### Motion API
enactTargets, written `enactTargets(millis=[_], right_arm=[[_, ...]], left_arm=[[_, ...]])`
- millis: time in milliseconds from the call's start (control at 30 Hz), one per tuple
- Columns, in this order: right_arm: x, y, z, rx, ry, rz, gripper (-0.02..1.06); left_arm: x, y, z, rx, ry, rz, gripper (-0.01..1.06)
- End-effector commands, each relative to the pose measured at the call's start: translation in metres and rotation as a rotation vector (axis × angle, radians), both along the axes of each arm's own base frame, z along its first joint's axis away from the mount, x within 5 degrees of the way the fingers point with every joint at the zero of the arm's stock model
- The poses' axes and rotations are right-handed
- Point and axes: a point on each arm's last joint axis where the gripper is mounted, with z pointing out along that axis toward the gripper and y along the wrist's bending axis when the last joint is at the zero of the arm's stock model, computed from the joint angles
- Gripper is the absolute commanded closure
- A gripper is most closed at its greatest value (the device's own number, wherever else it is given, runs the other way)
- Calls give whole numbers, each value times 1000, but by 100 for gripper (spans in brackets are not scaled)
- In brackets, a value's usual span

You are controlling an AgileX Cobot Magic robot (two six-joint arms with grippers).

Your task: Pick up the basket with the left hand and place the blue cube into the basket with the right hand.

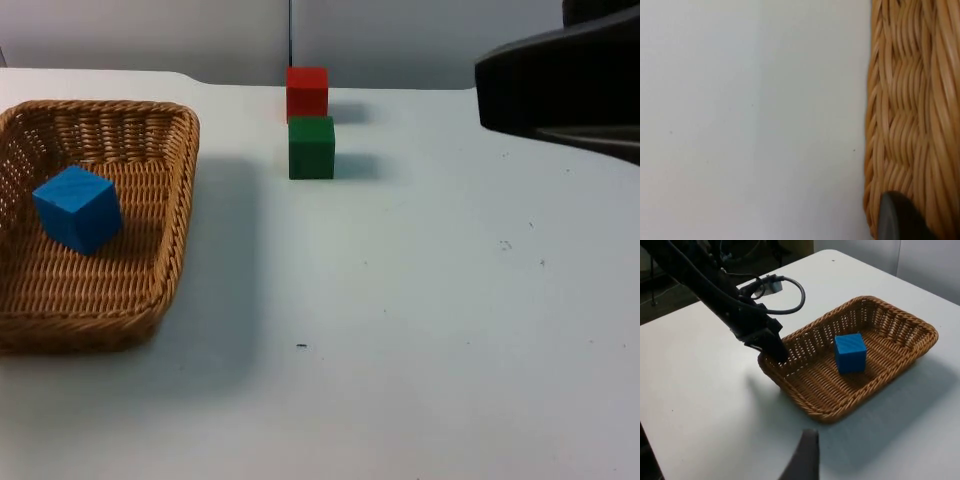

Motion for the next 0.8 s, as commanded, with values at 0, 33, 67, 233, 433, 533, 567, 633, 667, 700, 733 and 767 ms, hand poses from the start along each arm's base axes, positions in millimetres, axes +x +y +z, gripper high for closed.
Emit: enactTargets(millis=[0,33,67,233,433,533,567,633,667,700,733,767], right_arm=[[-2,-1,0,4,-1,4,27],[-2,-1,0,4,-1,4,27],[-2,-1,0,4,-1,4,27],[-2,-1,0,4,-1,4,27],[-2,-1,-1,3,0,5,27],[-2,-1,-1,3,0,5,27],[-2,-1,-1,3,0,5,27],[-2,-1,-1,3,0,5,27],[-2,-1,-1,3,0,5,27],[-2,-1,-1,3,0,5,27],[-2,-1,-1,1,-2,5,27],[-2,-1,-1,1,-2,5,27]], left_arm=[[3,-1,0,9,-14,-15,105],[3,-1,0,11,-13,-14,105],[3,0,-1,17,-11,-10,105],[3,2,-2,44,-10,0,96],[4,5,-3,69,-5,22,36],[4,5,-3,69,-5,22,16],[3,5,-3,68,-5,21,10],[3,5,-3,63,-5,19,8],[4,4,-2,53,-7,18,7],[5,3,-1,38,-13,14,7],[7,2,1,24,-18,8,7],[7,2,1,24,-18,8,7]])
